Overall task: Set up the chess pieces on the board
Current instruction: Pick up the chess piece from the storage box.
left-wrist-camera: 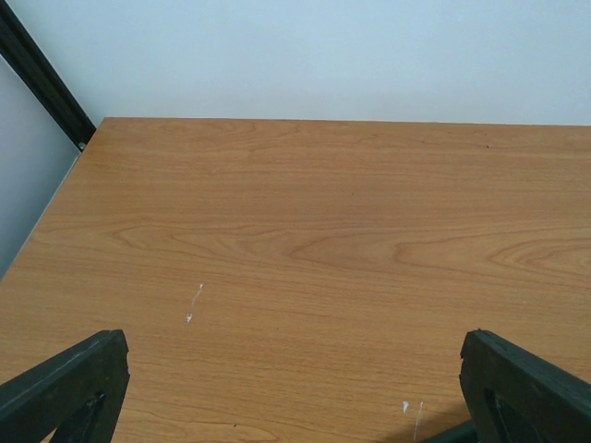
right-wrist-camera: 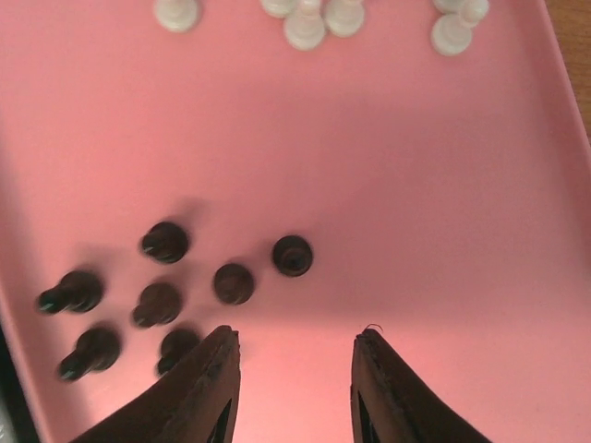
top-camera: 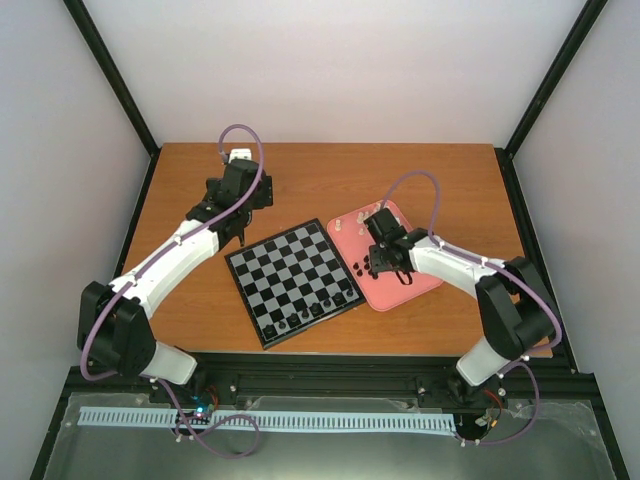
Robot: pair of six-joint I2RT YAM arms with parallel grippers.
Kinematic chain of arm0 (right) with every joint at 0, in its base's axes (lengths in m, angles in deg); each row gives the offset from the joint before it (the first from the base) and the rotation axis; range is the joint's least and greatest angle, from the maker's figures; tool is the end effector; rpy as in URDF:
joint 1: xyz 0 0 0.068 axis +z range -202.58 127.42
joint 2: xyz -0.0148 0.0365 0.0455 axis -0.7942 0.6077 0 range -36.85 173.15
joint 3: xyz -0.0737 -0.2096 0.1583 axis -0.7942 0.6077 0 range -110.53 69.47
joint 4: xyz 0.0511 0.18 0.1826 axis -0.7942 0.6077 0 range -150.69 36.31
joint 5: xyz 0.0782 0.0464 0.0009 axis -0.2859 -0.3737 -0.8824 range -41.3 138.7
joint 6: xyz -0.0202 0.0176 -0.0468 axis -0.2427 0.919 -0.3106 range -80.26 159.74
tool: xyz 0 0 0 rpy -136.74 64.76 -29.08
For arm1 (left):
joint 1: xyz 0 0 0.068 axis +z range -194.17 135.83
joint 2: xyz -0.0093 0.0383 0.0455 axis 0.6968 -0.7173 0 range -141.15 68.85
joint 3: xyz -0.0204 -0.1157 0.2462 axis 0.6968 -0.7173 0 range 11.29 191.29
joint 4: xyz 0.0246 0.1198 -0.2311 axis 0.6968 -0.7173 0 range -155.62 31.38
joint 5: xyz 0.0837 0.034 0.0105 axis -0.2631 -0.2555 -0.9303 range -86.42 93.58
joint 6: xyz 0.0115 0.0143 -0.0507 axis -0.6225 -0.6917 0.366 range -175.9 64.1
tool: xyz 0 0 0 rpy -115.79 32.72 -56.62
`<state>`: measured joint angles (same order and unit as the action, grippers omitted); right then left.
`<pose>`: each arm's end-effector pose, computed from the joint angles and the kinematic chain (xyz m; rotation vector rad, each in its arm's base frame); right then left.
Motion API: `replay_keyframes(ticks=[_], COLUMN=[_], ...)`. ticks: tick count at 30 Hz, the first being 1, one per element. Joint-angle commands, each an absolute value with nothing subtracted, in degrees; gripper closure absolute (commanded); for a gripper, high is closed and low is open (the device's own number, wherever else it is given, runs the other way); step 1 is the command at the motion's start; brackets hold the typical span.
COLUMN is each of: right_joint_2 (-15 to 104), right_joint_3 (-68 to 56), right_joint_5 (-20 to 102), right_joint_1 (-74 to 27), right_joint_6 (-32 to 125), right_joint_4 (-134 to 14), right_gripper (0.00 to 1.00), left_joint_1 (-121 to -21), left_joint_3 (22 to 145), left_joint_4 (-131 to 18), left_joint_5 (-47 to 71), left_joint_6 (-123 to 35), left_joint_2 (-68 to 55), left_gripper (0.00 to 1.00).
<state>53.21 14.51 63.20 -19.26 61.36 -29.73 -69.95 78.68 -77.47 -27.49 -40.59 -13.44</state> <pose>0.2550 0.1569 0.1865 -0.1992 2.6500 -0.0402 0.2995 -0.1242 0.3121 -0.1162 2.0667 0.1488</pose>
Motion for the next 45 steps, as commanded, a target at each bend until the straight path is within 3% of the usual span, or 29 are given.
replay_keyframes(ticks=[1,23,34,45], right_joint_2=[56.49,65.52,67.16,59.75], right_joint_3=[14.12,7.84,7.35,8.53], right_joint_5=[63.48,62.32,61.39,58.63], right_joint_1=[-21.68,-24.63,-24.96,-24.62], right_joint_6=[60.57,58.57,57.68,57.65], right_joint_4=[-32.52,-33.68,-34.24,-32.76], right_gripper=[0.68,0.71,0.92,0.96], left_joint_1=[-70.45,-70.44,-70.45,-70.44], left_joint_3=[81.42,81.25,81.42,81.42], left_joint_4=[-76.30,-75.62,-75.74,-75.60], left_joint_5=[-27.22,-27.23,-28.19,-28.44], left_joint_6=[-41.00,-41.57,-41.57,-41.75], left_joint_2=[-14.29,-15.44,-16.13,-16.19], left_gripper=[0.00,0.00,0.00,0.00])
